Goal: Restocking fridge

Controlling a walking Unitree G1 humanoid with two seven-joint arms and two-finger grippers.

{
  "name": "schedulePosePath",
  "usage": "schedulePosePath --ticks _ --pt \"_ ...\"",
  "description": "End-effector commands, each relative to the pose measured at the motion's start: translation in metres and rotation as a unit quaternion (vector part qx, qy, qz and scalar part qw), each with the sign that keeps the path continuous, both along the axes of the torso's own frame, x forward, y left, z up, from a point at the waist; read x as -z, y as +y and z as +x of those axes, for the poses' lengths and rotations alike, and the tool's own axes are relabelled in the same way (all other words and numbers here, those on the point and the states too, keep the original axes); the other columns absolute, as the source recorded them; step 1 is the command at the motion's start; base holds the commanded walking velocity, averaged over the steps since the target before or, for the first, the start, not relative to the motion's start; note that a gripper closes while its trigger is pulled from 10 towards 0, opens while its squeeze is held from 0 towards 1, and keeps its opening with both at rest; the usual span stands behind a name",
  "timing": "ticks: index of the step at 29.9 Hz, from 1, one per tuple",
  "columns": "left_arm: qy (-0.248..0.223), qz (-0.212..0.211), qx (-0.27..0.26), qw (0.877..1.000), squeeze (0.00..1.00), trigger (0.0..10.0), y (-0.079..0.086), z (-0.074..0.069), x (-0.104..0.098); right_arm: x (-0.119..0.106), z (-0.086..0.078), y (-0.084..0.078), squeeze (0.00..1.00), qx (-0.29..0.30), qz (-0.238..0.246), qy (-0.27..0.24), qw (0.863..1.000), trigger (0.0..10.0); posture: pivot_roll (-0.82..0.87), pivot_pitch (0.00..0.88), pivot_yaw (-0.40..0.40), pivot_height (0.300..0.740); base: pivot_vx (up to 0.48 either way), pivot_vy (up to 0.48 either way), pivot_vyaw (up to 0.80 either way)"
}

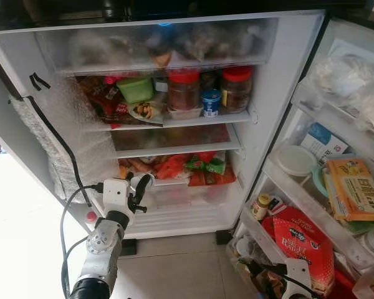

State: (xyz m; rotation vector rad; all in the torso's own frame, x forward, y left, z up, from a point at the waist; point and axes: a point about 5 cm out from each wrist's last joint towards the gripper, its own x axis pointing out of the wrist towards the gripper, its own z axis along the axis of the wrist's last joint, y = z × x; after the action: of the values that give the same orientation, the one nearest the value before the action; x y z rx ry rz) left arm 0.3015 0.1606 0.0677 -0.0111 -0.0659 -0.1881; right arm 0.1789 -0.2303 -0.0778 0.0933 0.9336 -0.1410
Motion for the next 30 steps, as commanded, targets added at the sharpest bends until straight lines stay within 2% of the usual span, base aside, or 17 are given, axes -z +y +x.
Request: schedulePosePath --ticks 1,8,16,23,30 --pt "-0.018 -0.009 -0.004 1.000 0.00 10.0 0.002 0.005 -0.009 0.000 0.000 0.000 0.00 0.015 0.006 -0.007 1.000 10.0 -0.03 0.045 0.019 0.740 0.000 0.000 0.00" --pt "-0.040 0.001 0.012 0.999 0.00 10.0 -0.002 0.006 -0.018 0.000 0.000 0.002 0.00 0.013 0.010 -0.008 1.000 10.0 -0.01 0.051 0.015 0.740 0.000 0.000 0.00" --pt "-0.049 0.002 -0.002 0.999 0.00 10.0 0.007 0.001 -0.022 0.001 -0.001 0.005 0.00 0.016 0.018 -0.008 1.000 10.0 0.02 0.076 0.013 0.740 0.000 0.000 0.00" --pt "-0.033 -0.002 -0.016 0.999 0.00 10.0 0.009 -0.010 -0.015 0.005 -0.009 0.003 0.00 0.015 0.018 -0.002 1.000 10.0 0.01 0.083 0.010 0.740 0.000 0.000 0.00" --pt "-0.032 -0.009 -0.017 0.999 0.00 10.0 0.006 -0.012 -0.016 0.006 -0.016 -0.001 0.00 0.004 0.010 0.006 1.000 10.0 0.01 0.086 0.002 0.740 0.000 0.000 0.00"
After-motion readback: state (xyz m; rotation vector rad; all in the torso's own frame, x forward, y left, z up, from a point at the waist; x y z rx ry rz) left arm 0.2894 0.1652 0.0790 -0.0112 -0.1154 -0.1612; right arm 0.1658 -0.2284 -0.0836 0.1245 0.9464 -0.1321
